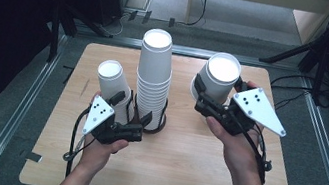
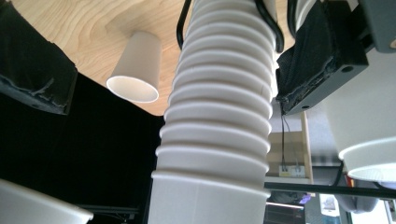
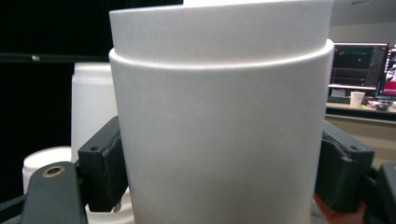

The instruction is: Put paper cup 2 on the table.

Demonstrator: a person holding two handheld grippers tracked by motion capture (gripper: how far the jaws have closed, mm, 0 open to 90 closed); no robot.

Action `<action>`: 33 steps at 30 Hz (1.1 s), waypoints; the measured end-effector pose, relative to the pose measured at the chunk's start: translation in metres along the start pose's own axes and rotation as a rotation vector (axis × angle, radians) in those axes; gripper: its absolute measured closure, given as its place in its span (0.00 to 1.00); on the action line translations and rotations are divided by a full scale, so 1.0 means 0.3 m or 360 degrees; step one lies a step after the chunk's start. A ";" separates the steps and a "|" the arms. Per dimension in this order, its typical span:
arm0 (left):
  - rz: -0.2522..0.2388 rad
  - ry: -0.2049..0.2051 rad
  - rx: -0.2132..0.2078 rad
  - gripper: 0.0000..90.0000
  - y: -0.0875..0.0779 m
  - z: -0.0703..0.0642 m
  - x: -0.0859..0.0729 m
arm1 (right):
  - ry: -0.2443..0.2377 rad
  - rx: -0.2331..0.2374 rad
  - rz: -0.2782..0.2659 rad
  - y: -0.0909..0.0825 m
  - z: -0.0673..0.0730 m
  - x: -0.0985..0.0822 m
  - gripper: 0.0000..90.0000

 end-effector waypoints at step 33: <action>0.0164 -0.0057 -0.0209 0.00 -0.036 -0.029 -0.128 | -0.0602 -0.0105 0.0256 -0.088 0.091 -0.545 0.21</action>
Point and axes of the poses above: each handheld gripper's, and its own axes: y roughly forward along the jaws, x roughly out of its top, z roughly to its left, the point moved 9 cm from there along y, roughly forward along the jaws, and after that the axes turned 1 degree about y, right-handed, at the moved point
